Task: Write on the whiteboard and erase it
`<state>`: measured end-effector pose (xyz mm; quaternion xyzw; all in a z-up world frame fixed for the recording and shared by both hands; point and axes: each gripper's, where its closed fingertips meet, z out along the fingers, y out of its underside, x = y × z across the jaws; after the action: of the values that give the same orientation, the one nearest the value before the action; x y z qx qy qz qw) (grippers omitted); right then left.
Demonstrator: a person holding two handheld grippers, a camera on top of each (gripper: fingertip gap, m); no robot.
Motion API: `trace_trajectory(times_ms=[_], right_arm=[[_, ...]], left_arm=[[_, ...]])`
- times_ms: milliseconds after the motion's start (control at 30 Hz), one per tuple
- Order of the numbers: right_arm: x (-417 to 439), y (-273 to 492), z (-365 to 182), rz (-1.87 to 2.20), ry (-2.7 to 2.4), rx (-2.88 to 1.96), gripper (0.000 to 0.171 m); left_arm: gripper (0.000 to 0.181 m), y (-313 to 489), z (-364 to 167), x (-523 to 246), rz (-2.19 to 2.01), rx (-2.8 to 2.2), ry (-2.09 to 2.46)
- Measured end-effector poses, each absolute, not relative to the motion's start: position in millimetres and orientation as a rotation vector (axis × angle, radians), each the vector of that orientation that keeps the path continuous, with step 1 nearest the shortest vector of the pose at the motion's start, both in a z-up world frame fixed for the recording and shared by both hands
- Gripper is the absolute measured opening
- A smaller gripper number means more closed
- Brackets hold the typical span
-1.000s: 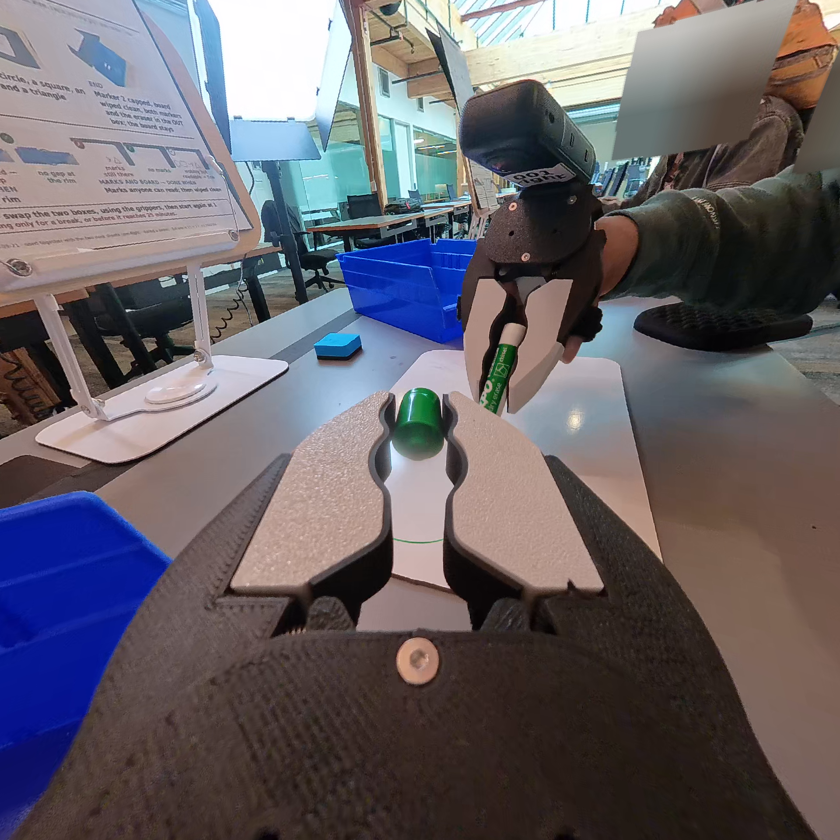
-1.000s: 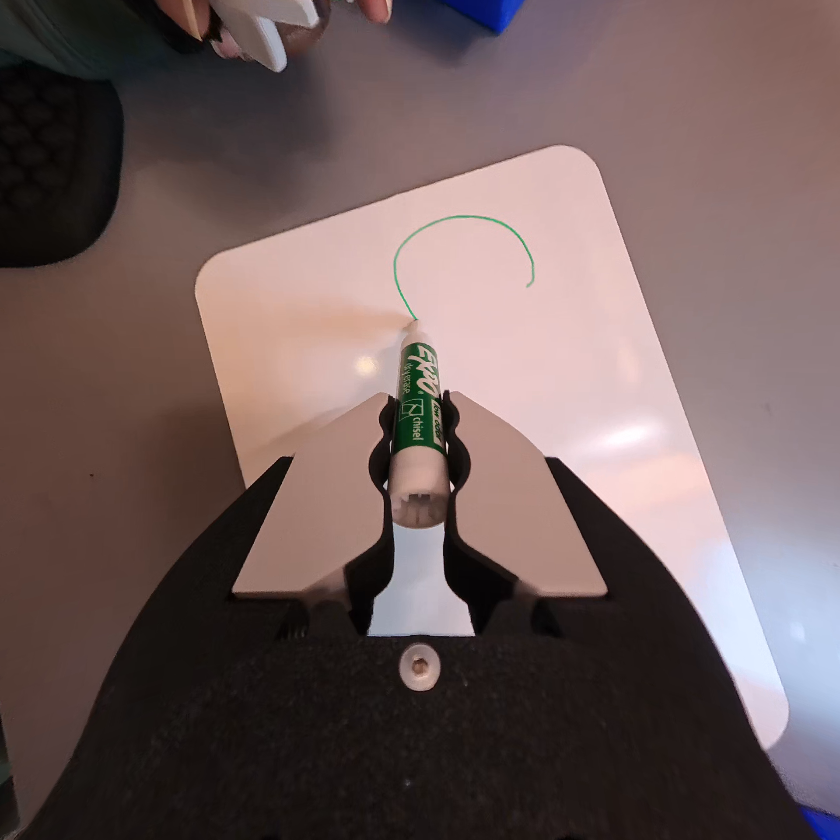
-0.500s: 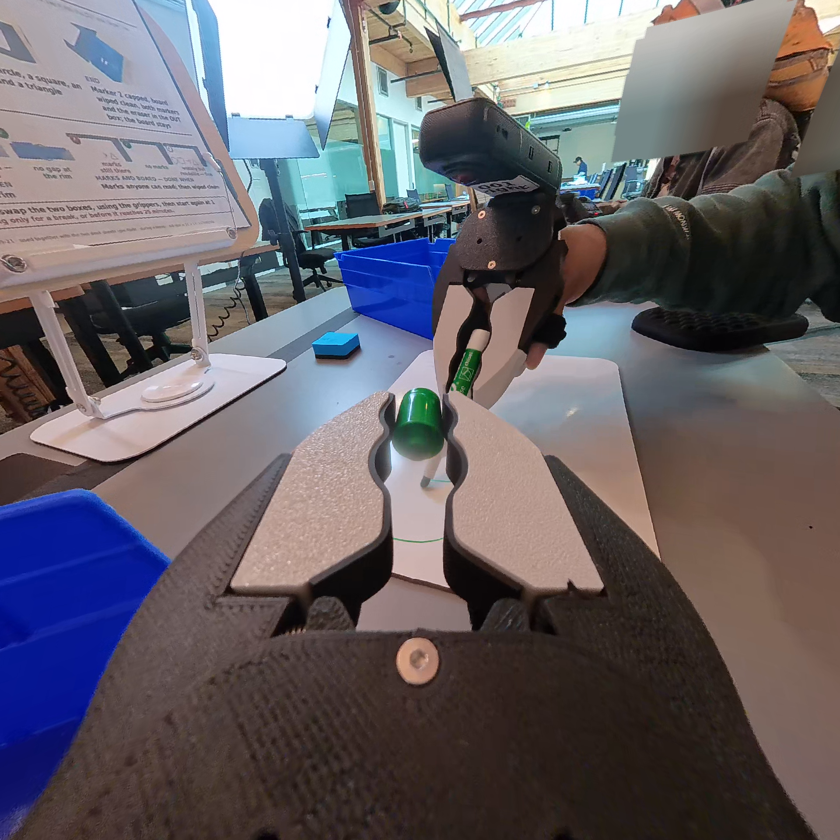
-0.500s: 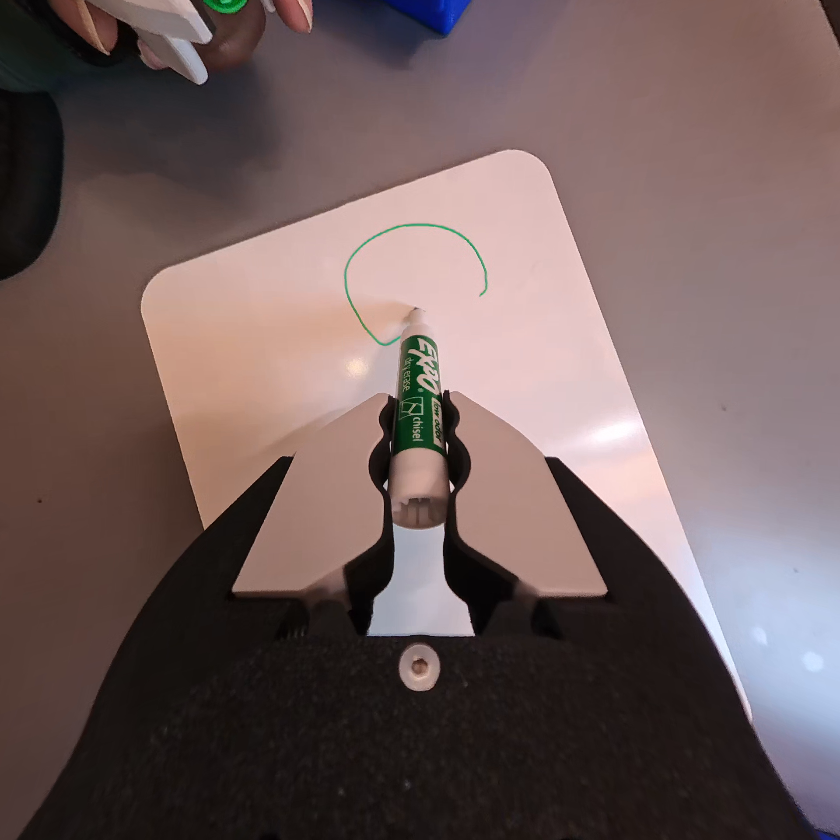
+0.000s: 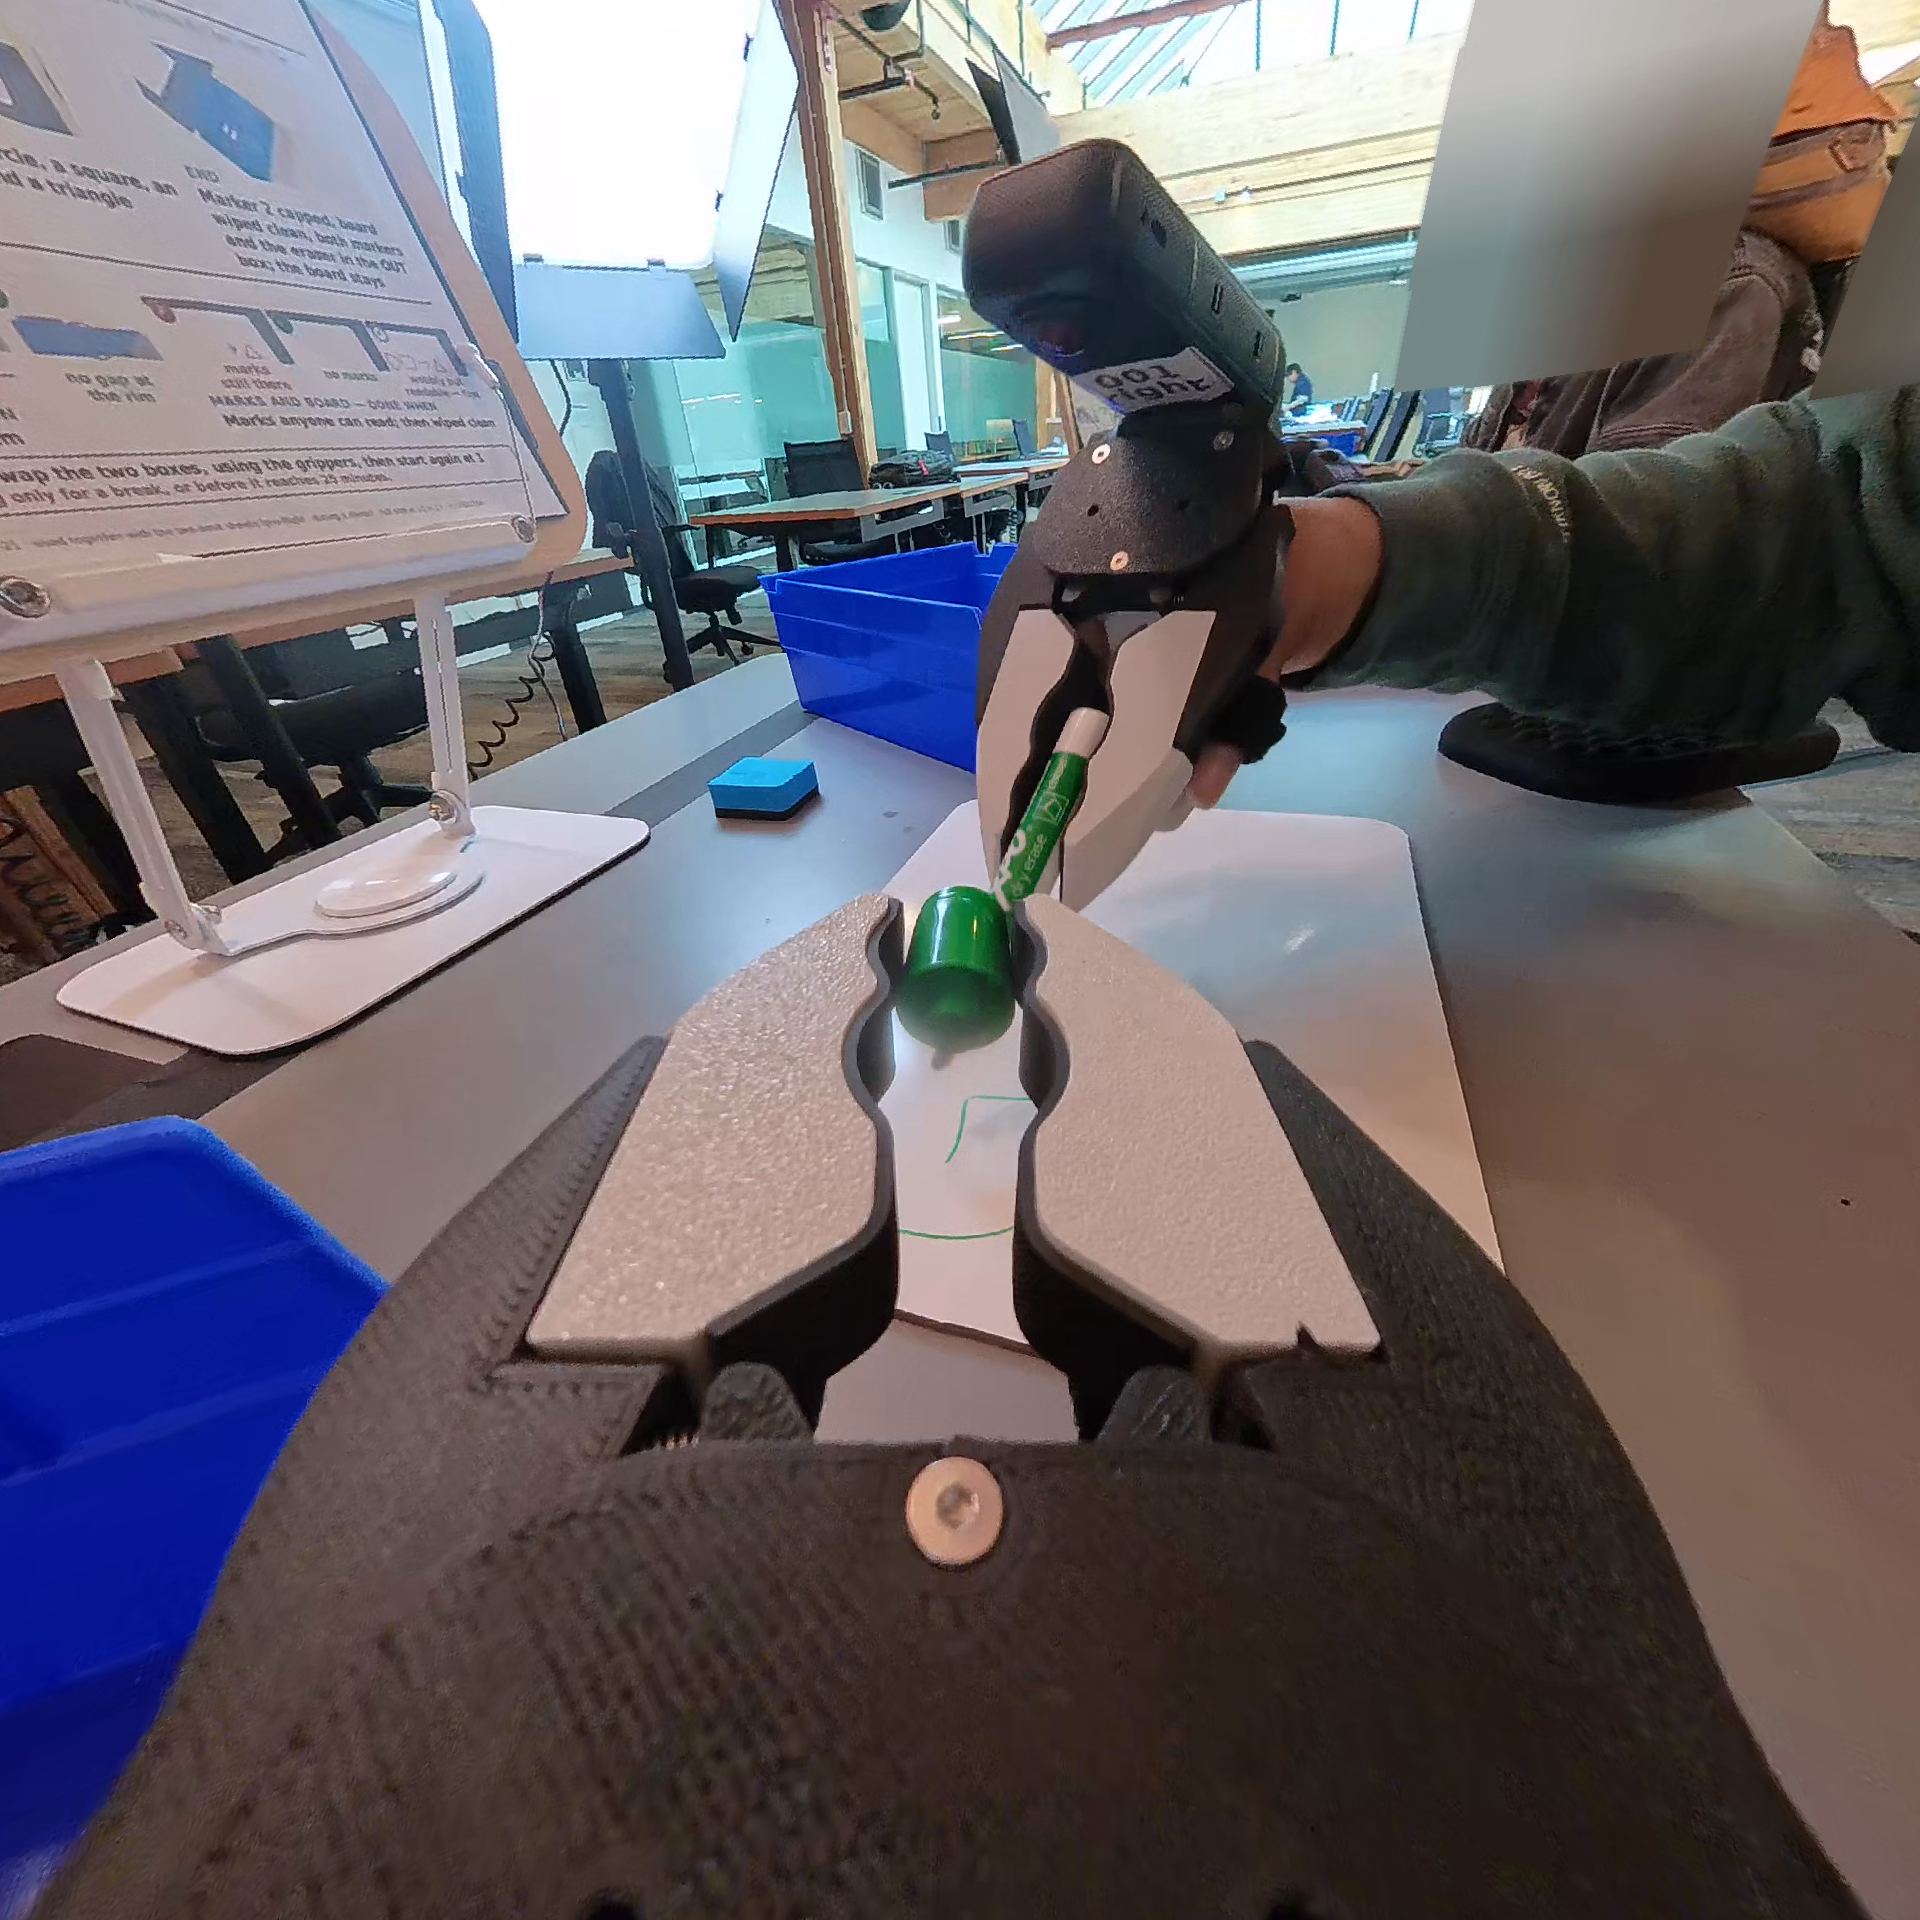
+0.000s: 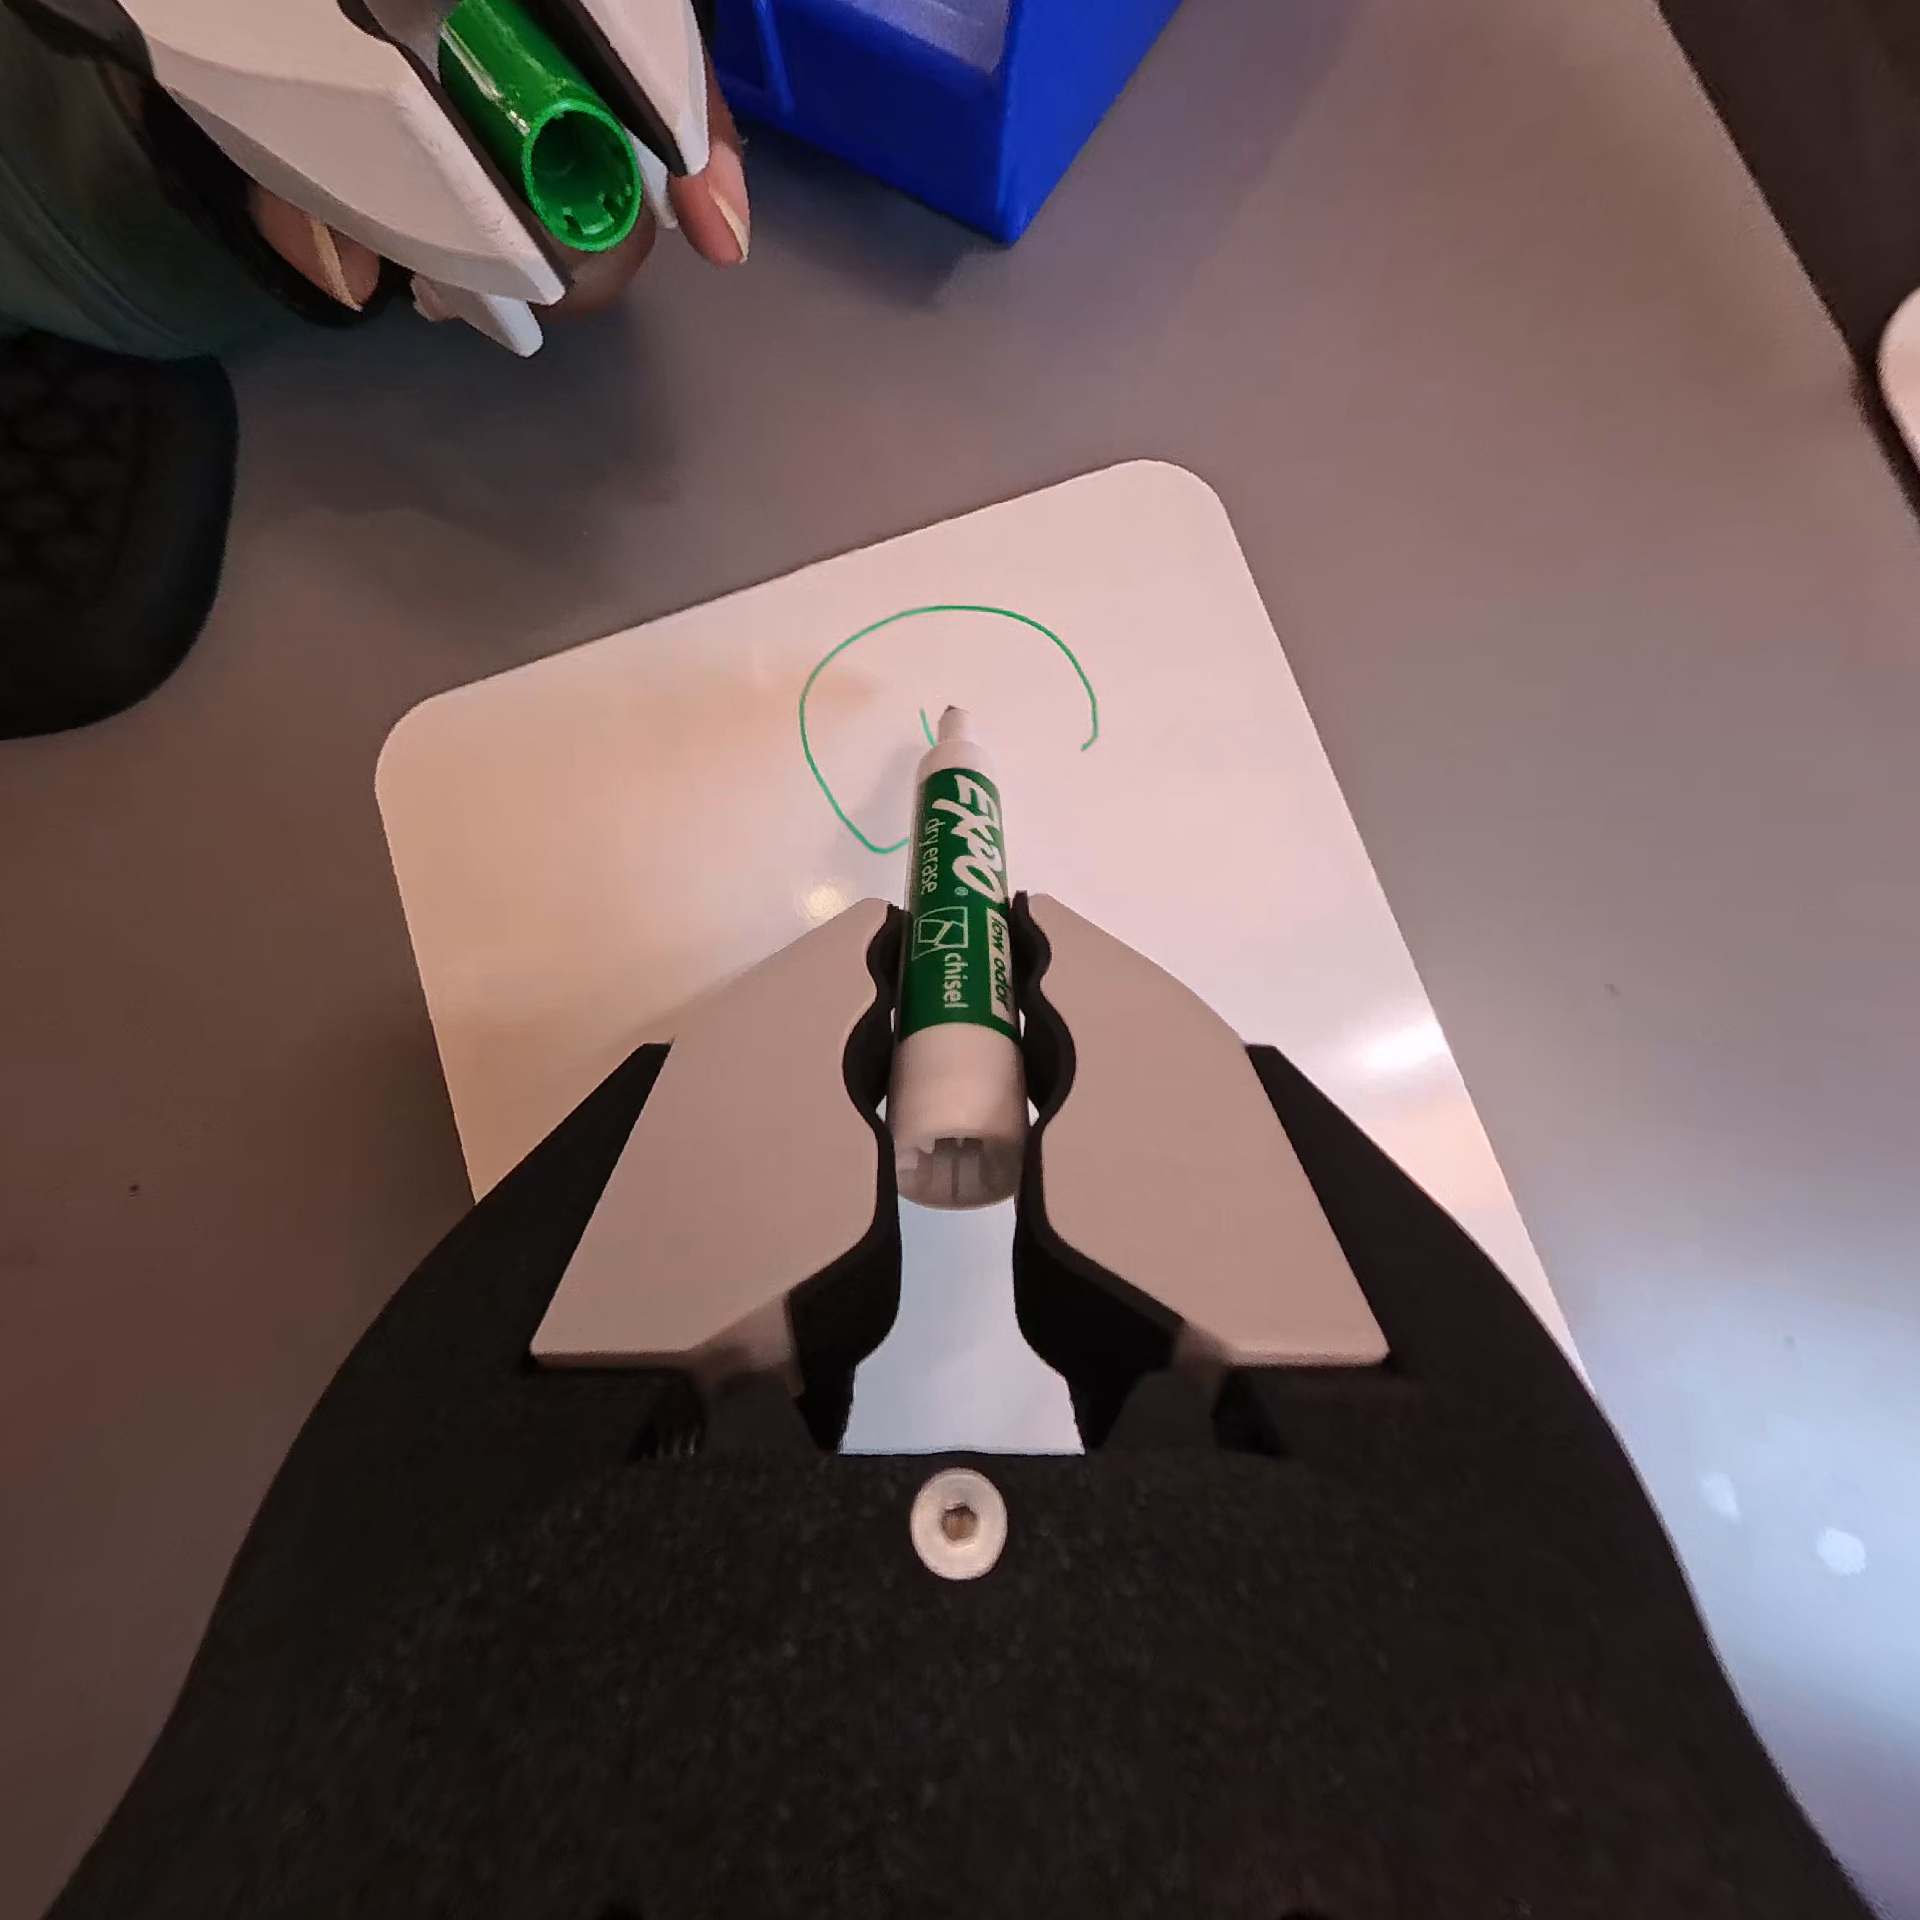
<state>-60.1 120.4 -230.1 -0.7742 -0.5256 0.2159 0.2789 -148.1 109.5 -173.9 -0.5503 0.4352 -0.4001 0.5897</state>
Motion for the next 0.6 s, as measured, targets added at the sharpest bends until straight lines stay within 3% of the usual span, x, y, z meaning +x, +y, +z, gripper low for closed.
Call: trace_trajectory(times_ms=[600], right_arm=[[-20.9,131.3,-233.8,0.442,-1.392,-2.117,0.019]], left_arm=[[0.02,107.4,-175.8,-145.9,-0.927,-1.282,1.027]])
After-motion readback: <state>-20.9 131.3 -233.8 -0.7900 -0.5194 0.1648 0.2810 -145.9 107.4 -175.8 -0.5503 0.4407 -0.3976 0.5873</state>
